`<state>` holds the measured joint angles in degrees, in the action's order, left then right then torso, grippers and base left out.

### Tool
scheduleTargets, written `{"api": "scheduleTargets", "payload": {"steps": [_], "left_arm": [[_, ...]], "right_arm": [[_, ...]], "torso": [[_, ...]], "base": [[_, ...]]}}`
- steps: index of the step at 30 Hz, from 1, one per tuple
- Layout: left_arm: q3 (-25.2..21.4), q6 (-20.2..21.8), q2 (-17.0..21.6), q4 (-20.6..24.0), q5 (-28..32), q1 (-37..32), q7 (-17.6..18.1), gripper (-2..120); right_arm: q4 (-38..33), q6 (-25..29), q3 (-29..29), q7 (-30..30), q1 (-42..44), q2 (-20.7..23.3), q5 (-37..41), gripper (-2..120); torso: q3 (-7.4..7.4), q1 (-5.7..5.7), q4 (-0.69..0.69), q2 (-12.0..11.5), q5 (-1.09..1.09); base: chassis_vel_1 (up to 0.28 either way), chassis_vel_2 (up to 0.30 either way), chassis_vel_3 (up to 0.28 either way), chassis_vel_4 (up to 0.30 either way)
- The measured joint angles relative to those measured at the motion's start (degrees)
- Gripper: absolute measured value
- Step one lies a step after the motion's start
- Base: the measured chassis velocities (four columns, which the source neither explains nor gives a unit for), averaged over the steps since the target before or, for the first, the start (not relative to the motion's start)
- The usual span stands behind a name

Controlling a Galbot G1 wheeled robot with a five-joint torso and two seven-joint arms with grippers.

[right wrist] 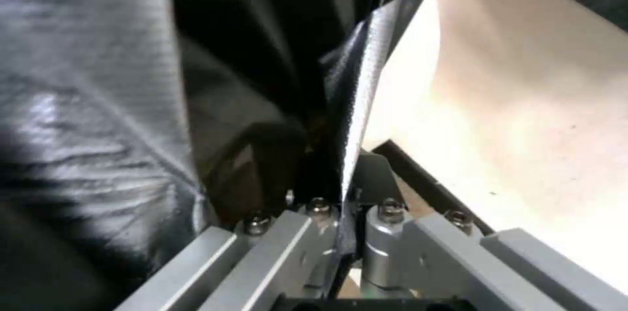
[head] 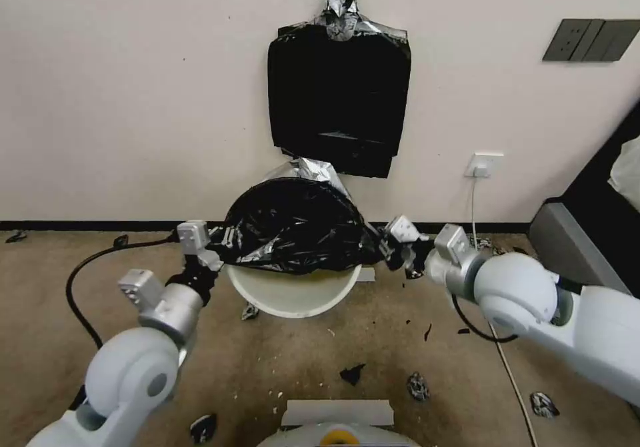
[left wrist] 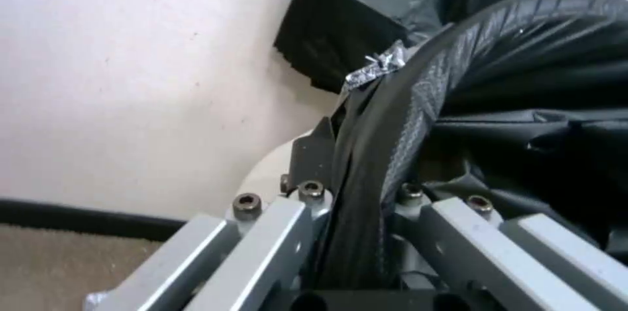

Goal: Place a trash bag onto the trash bin.

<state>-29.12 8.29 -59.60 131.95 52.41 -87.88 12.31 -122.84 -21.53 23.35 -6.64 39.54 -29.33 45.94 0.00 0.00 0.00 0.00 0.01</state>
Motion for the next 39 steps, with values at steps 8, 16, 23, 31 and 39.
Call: {"api": "scheduleTargets", "payload": {"steps": [8, 16, 23, 31, 39], "left_arm": [[-2.6, 3.2, 1.0, 0.2, -3.8, -4.2, 0.1, 3], [-3.0, 6.2, 1.3, 0.0, -7.4, -5.8, 0.9, 3], [-3.3, 7.1, 1.0, -0.1, -6.4, -5.8, 2.2, 3], [-3.7, 7.8, 1.8, 0.0, -6.5, -6.1, 1.9, 3], [-3.6, 7.8, 3.8, 1.0, -9.7, -7.0, -1.2, 3]], "right_arm": [[0.3, 5.9, -1.5, -9.5, 4.7, -4.9, 0.0, 14], [-2.9, 6.4, -5.0, -18.5, 8.0, -6.4, 4.6, 41], [-7.0, 6.1, -11.2, -19.1, 13.0, -4.7, 8.0, 67], [-13.6, 7.1, -22.7, -8.0, 18.4, -0.5, 8.7, 96], [-16.3, 4.5, -19.2, 3.5, 15.0, 2.7, 7.6, 100]], "torso": [[0.00, 0.00, 0.01, 0.0, -0.01], [0.00, 0.00, 0.01, 0.0, -0.02], [0.00, 0.00, 0.00, 0.0, -0.01], [0.00, 0.00, 0.00, 0.0, -0.01], [0.00, 0.00, 0.01, 0.0, -0.01]], "base": [[0.000, 0.000, 0.000, 0.000], [0.000, 0.000, 0.000, 0.000], [0.000, 0.000, 0.000, 0.000], [0.000, 0.000, 0.000, 0.000], [0.000, 0.000, 0.000, 0.000]]}}
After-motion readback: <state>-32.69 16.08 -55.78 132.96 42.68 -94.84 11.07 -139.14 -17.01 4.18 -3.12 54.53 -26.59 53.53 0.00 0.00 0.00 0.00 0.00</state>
